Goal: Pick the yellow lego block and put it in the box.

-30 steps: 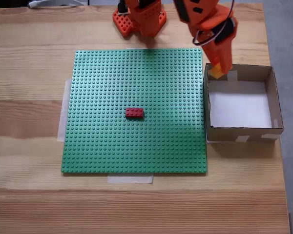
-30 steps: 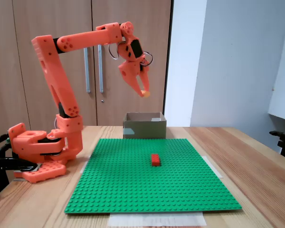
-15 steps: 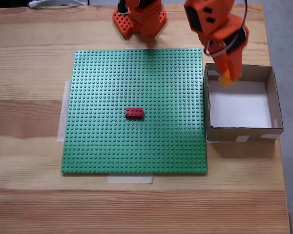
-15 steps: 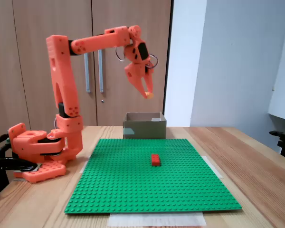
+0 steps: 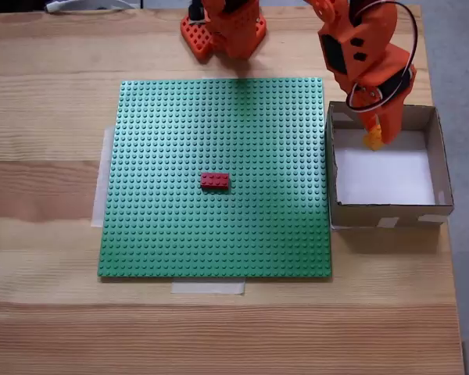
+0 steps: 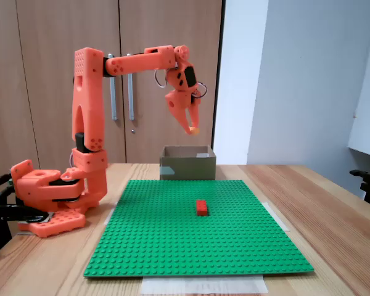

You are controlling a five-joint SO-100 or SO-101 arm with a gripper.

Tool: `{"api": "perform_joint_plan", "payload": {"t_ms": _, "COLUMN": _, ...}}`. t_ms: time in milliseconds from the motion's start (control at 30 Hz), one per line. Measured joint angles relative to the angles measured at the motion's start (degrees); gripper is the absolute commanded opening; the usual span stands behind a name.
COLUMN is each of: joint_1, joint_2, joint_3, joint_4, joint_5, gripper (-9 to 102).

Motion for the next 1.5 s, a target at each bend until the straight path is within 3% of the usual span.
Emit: {"api": "perform_joint_plan", "payload": {"t_ms": 1500, "joint_1": 0.09, "joint_2": -8.7, "joint_3": 4.22, "joint_4": -12.22, "joint_5": 3.16, "gripper": -1}}
